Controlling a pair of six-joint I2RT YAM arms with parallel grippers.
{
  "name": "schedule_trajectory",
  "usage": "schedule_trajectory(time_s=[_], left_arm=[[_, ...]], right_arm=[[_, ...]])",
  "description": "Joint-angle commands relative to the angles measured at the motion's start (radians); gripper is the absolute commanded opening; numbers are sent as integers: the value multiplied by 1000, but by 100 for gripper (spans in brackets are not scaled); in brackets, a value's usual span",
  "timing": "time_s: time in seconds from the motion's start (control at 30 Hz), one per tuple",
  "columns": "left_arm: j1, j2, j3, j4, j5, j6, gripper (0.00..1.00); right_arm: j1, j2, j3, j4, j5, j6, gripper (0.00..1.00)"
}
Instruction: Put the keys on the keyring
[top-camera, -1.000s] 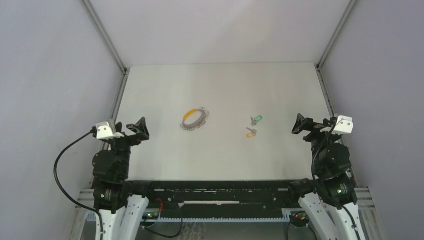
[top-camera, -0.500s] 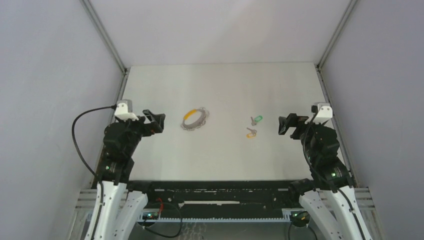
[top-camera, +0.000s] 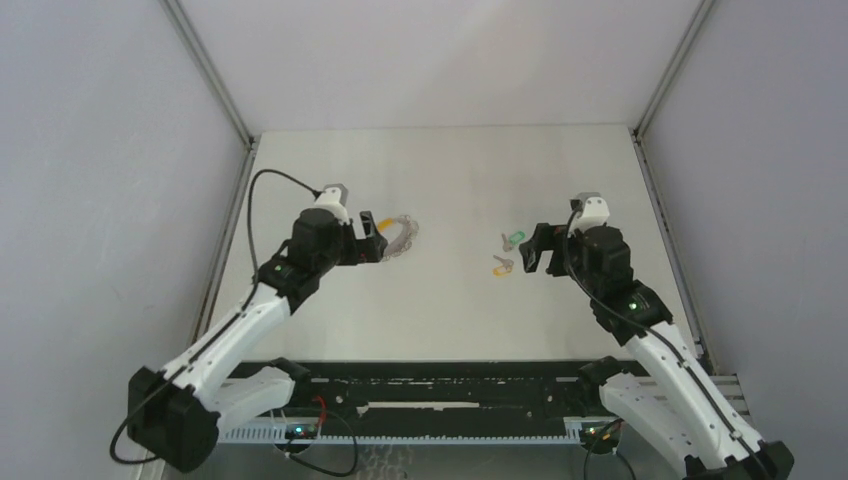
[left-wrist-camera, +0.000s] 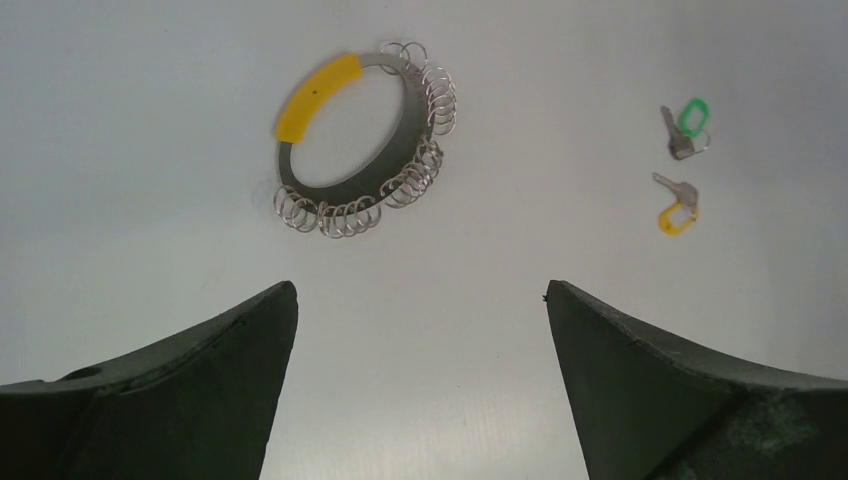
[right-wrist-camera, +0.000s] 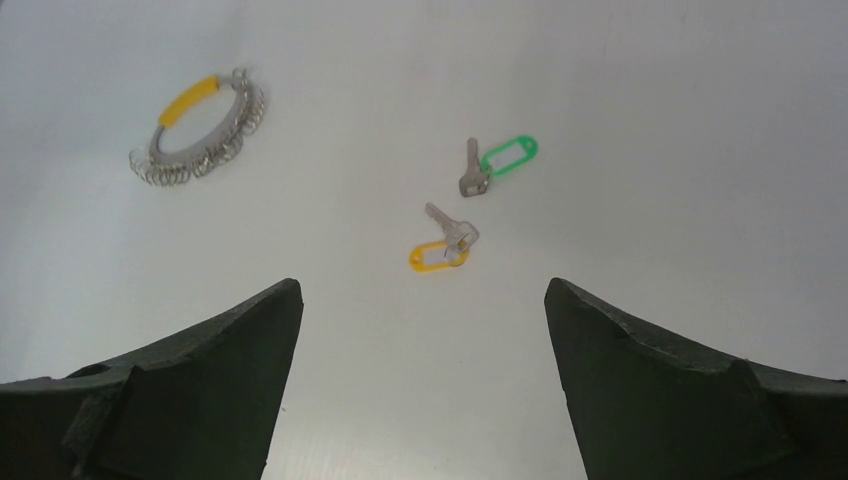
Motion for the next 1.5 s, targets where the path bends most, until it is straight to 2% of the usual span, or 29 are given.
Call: schedule_trajectory(time_s=[0.0, 0.2, 0.4, 0.57, 0.73, 0.83, 1.0, 1.17, 1.47], left_arm=[[-22, 147, 107, 95, -49, 9, 99], [-26, 397, 240, 92, -57, 72, 98], [-29, 635, 422, 36, -33, 142, 91], [-30, 758, 507, -8, 3, 168, 84], [-29, 837, 534, -29, 51, 168, 71], [-29, 862, 529, -33, 63, 161, 65], [-31, 877, 494, -23, 125, 122, 63], [-36, 833, 408, 42, 200, 62, 63], [-134, 744, 300, 147, 287, -54, 66]], right_arm=[[47, 74, -9, 62, 10, 26, 92], [77, 155, -50, 128, -23, 50, 92], [91, 215, -54, 169, -49, 62, 91], [95, 243, -54, 170, -39, 63, 91], [102, 275, -54, 179, -53, 72, 91], [113, 283, -54, 185, -49, 72, 91], [132, 296, -54, 185, -38, 71, 91], [147, 300, -54, 187, -34, 68, 91], [157, 297, -54, 185, -34, 70, 91]])
